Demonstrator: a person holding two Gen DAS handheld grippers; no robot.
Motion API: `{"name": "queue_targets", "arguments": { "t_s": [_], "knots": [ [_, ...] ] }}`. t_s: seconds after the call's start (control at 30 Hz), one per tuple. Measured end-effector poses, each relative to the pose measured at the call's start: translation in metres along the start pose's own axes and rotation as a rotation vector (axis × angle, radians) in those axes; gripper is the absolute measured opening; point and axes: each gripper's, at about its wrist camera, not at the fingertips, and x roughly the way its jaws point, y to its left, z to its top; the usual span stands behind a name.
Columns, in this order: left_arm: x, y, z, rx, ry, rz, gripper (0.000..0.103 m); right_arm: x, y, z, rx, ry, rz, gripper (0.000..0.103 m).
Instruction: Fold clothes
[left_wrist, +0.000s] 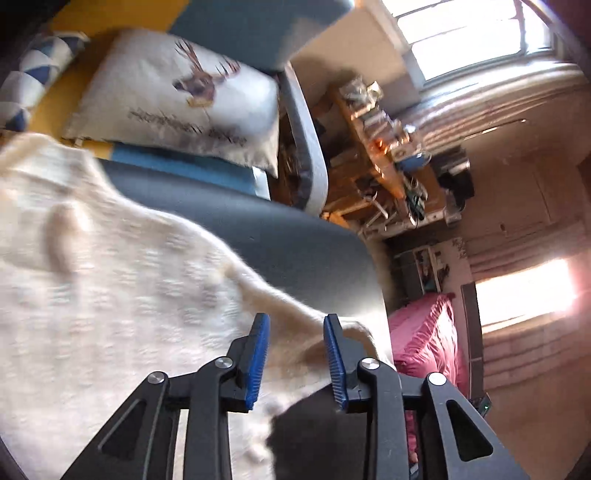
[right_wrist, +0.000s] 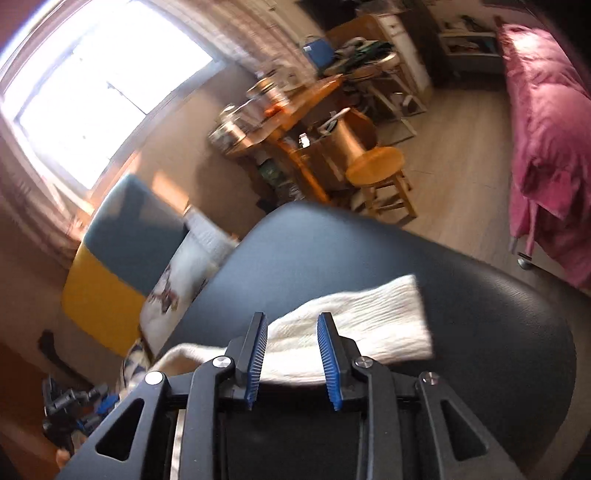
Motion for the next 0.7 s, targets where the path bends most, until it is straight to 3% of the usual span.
{"name": "queue_targets", "arguments": {
  "t_s": [0.1,0.2,0.3,0.4,0.43,0.53,0.7],
  "knots": [
    [-0.059,0.041,-0.036,0.006,-0.097,0.116,0.04,0.014,0.064,-0.05,-0.216,0.125,0.105,0.029],
    [-0.106,0.085,-0.08,-0.022,-0.15,0.216,0.04,0.041,0.132,-0.125,-0.429,0.295,0.208,0.029],
    [-0.14,0.12,-0.122,-0.054,-0.176,0.29,0.04,0.064,0.185,-0.199,-0.604,0.445,0.211,0.029],
    [-0.159,0.134,-0.155,-0.048,-0.189,0.306,0.04,0.082,0.206,-0.254,-0.698,0.558,0.129,0.029],
    [-0.165,0.139,-0.166,-0.046,-0.194,0.311,0.04,0.086,0.207,-0.269,-0.739,0.57,0.072,0.029],
    [-0.183,0.152,-0.199,-0.04,-0.207,0.327,0.039,0.076,0.208,-0.293,-0.871,0.48,-0.013,0.029],
    [-0.214,0.175,-0.254,-0.029,-0.228,0.354,0.038,0.067,0.196,-0.296,-0.875,0.423,-0.031,0.029]
  ]
}}
